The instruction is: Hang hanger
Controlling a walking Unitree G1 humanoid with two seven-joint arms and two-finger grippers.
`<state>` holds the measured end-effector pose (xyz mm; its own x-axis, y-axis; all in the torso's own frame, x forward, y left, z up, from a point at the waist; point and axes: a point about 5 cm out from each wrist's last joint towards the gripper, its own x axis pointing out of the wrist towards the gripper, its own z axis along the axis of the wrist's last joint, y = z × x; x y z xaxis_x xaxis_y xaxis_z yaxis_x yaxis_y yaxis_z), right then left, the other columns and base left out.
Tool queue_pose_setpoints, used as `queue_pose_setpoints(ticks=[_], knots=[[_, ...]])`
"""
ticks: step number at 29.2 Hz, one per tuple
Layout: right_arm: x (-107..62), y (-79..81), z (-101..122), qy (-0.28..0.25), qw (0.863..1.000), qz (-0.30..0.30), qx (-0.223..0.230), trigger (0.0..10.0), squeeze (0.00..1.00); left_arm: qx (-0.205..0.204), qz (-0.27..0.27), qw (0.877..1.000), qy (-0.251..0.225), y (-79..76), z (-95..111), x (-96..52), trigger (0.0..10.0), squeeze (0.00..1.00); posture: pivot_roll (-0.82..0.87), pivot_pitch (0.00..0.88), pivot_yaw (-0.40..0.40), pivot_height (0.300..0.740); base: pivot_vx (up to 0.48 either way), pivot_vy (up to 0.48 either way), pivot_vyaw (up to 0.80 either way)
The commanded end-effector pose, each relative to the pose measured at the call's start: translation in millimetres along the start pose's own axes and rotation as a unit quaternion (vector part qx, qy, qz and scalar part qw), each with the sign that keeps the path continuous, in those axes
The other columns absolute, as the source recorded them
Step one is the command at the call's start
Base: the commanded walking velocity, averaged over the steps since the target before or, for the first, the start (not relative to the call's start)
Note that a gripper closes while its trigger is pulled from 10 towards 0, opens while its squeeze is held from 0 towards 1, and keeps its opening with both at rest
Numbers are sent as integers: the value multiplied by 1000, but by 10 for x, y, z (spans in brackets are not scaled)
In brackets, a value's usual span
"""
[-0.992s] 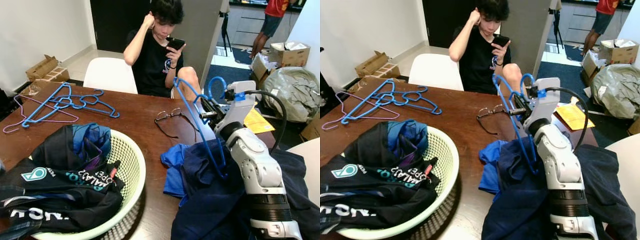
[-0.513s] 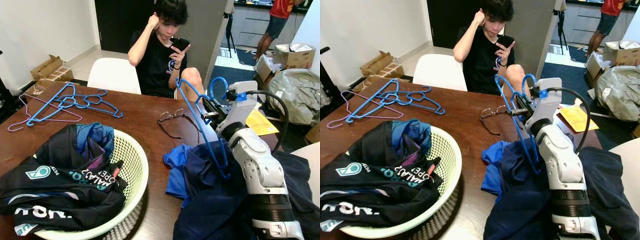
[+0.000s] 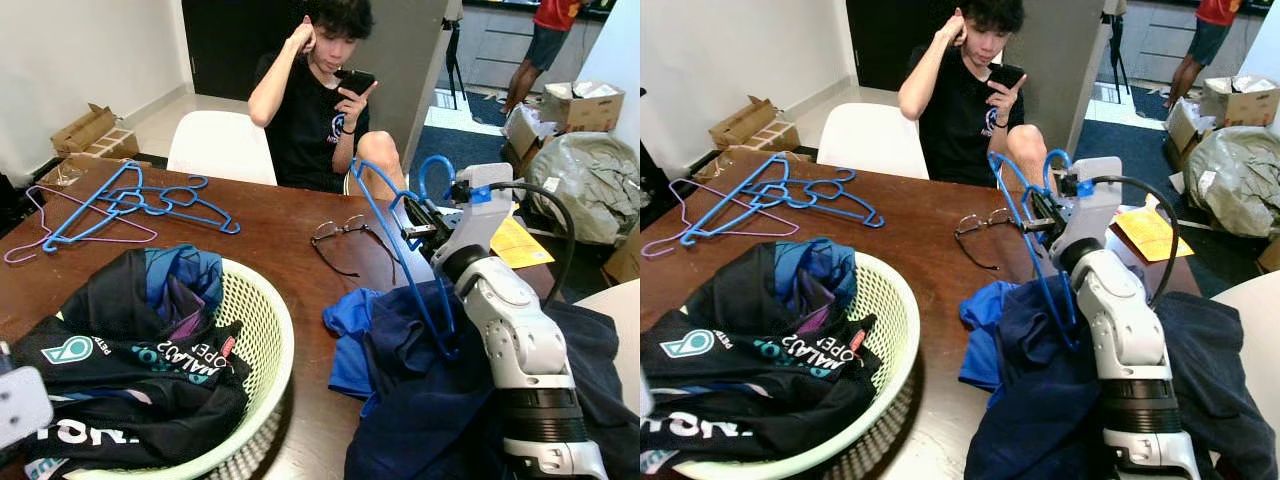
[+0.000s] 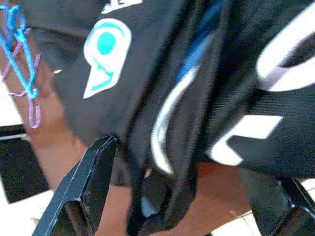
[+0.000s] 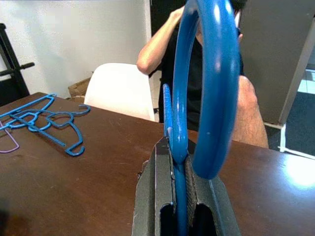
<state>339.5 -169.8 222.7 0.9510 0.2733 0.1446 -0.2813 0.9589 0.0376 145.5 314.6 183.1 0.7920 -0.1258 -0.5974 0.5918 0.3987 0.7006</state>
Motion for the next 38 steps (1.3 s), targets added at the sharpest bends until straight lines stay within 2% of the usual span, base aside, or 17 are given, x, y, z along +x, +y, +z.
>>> queue_pose_setpoints(ticks=[1, 5, 8, 10, 13, 14, 19, 21, 22, 25, 29, 34, 38], knots=[[11, -19, 13, 1, 1000, -1, -9, 10000, 0, -10, -9, 1000, -9, -96, 1, 17, 10000, 0, 128, 16, -64, 740, 0, 0, 0], [5, -27, 9, 1, 1000, -1, -9, 10000, 0, -13, -2, 1000, -7, -146, -6, -34, 10000, 0, 133, 17, -65, 740, 0, 0, 0], [0, -29, -1, 3, 1000, 0, -9, 10000, 0, -8, 17, 1000, 7, -117, -51, -142, 10000, 0, 145, 18, -74, 740, 0, 0, 0], [0, -29, -1, 3, 1000, 0, -9, 10000, 0, -8, 17, 1000, 7, -117, -51, -142, 10000, 0, 145, 18, -74, 740, 0, 0, 0], [32, 0, -11, 5, 1000, 9, -7, 10000, 0, 25, 72, 997, 34, 105, -101, -351, 10000, 0, 156, 17, -84, 740, 0, 0, 0], [37, 5, -10, 5, 1000, 10, -7, 10000, 0, 28, 79, 996, 30, 141, -78, -370, 10000, 0, 160, 17, -87, 740, 0, 0, 0], [42, 10, -10, 4, 1000, 10, -6, 10000, 0, 29, 82, 996, 27, 154, -57, -373, 10000, 0, 163, 17, -87, 740, 0, 0, 0], [49, 19, -9, 4, 1000, 11, -5, 10000, 0, 16, 72, 997, 14, 22, -49, -264, 10000, 0, 155, 21, -83, 740, 0, 0, 0], [49, 19, -9, 4, 1000, 11, -5, 10000, 0, 16, 72, 997, 14, 22, -49, -264, 10000, 0, 155, 21, -83, 740, 0, 0, 0], [43, 4, -3, 4, 1000, 9, -6, 10000, 0, -10, 55, 998, -3, -182, -56, -100, 10000, 0, 150, 22, -80, 740, 0, 0, 0], [41, -1, -3, 4, 1000, 8, -7, 10000, 0, -13, 55, 998, -5, -204, -56, -80, 10000, 0, 150, 22, -80, 740, 0, 0, 0], [36, -7, -8, 5, 1000, 9, -7, 10000, 0, -47, 52, 997, -16, -360, -88, -39, 10000, 0, 150, 24, -83, 740, 0, 0, 0], [41, -12, -13, 6, 1000, 9, -7, 10000, 0, -48, 61, 997, -14, -323, -88, -92, 10000, 0, 157, 26, -89, 740, 0, 0, 0]])
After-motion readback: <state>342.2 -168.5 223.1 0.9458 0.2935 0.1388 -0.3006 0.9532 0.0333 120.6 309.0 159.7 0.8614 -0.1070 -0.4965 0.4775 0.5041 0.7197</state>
